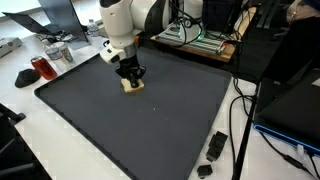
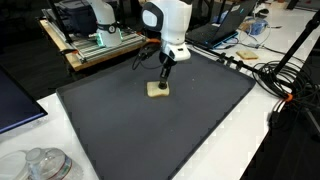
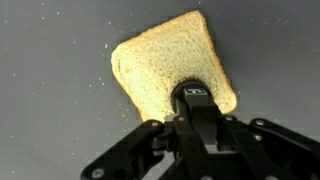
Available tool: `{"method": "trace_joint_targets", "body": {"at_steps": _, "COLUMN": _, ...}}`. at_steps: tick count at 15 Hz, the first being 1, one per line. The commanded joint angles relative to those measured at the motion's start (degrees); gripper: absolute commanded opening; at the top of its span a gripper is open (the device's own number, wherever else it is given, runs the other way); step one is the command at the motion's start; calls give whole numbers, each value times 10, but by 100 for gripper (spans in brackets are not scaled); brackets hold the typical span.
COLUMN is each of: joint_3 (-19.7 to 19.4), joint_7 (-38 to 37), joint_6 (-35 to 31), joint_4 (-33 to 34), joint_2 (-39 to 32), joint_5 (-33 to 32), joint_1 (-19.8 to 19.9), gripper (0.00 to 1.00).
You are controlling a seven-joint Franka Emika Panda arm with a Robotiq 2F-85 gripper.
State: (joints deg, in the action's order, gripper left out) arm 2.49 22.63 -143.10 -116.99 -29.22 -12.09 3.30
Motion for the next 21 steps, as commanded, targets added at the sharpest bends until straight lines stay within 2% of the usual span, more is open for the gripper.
{"method": "trace_joint_targets", "body": {"at_steps": 1, "joint_3": 4, "joint_7": 29, "joint_6": -2, "joint_4": -45, "joint_2": 45, "joint_5": 3, "joint_1": 15, "gripper": 5}}
{"method": "trace_joint_targets", "body": {"at_steps": 10, "joint_3": 1, "joint_7": 34, "joint_6": 20, "joint_4": -80, "joint_2": 108, "joint_5": 3, "joint_1": 11, "gripper": 5}}
{"method": "trace_joint_targets", "body": {"at_steps": 18, "joint_3": 1, "joint_7": 32, "joint_6": 60, "joint_4": -79, "joint_2": 128, "joint_5": 5, "joint_1": 4, "gripper": 5}}
{"method": "trace_joint_targets", "body": {"at_steps": 20, "joint_3": 3, "joint_7": 21, "joint_6": 56, "joint_4": -79, "joint_2": 132, "joint_5": 14, "joint_1": 2, "gripper": 5}}
{"method": "trace_joint_targets", "body": {"at_steps": 21, "joint_3": -3, "joint_7": -9, "joint_6": 56, "joint_4": -77, "joint_2": 132, "joint_5": -1, "joint_1": -9, "gripper": 5}}
